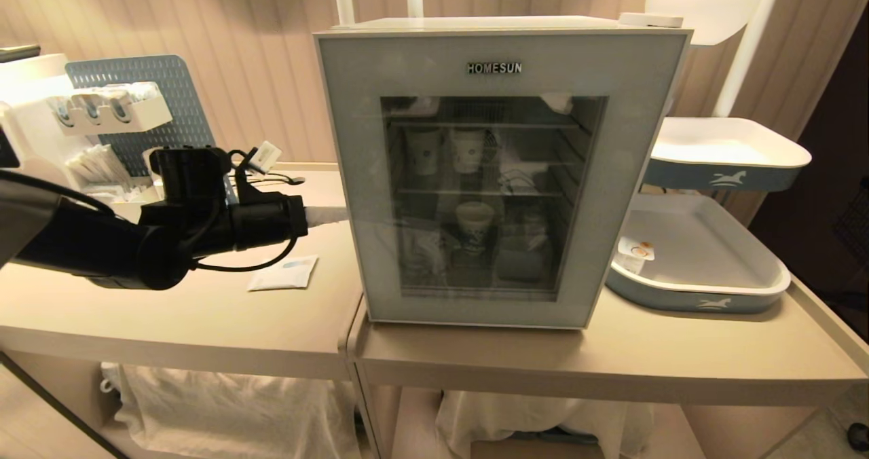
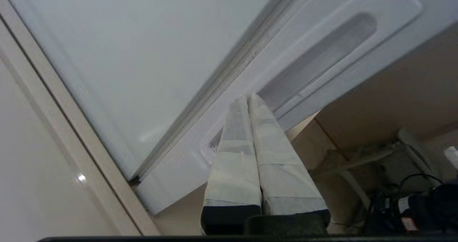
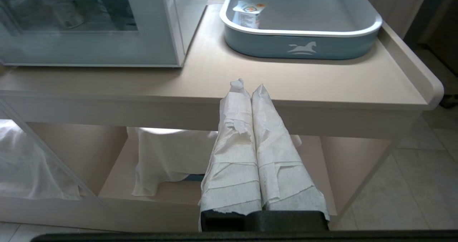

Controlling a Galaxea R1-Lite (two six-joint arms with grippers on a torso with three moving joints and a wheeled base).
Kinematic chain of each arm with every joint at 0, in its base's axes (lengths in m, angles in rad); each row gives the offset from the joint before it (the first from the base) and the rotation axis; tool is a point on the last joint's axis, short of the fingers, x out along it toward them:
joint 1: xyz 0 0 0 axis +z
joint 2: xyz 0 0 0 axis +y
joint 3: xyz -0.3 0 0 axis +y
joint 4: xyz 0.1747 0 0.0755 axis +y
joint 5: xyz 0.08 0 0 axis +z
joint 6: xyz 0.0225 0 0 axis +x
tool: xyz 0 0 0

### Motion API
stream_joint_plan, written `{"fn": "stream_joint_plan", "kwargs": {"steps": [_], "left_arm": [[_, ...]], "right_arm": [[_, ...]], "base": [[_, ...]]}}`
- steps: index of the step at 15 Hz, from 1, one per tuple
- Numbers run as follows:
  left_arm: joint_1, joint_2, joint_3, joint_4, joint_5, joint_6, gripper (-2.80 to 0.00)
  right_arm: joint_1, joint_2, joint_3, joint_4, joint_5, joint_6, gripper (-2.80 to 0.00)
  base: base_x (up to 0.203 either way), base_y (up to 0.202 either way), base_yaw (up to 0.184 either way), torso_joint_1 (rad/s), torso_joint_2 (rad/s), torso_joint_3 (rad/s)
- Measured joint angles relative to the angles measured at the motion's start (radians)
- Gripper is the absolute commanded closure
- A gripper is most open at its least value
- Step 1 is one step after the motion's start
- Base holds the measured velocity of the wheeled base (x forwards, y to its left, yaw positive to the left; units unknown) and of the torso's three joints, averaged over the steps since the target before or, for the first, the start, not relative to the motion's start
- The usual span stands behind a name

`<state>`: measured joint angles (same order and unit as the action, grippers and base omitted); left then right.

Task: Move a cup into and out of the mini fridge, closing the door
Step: Open the freezer door

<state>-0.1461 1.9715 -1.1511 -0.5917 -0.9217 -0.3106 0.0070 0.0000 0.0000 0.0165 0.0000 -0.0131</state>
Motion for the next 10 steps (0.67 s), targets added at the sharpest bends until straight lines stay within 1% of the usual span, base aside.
{"fn": "stream_joint_plan", "kwargs": {"steps": [3,7,10], "left_arm": [[-0.019,0.002,0.016,-0.005,-0.005,0.008,0.0],[-0.048,0.015,0.011,-0.003,0.006,0.016,0.0],[-0.048,0.025,0.036,-0.066,0.047,0.047,0.0]], "right_arm": [[0.0,0.0,0.0,0.0,0.0,0.0,0.0],[-0.001,0.0,0.0,0.001,0.0,0.0,0.0],[0.0,0.0,0.0,0.001,0.0,0.0,0.0]], "base": [[0.0,0.0,0.0,0.0,0.0,0.0],[0.0,0.0,0.0,0.0,0.0,0.0],[0.0,0.0,0.0,0.0,0.0,0.0]]}}
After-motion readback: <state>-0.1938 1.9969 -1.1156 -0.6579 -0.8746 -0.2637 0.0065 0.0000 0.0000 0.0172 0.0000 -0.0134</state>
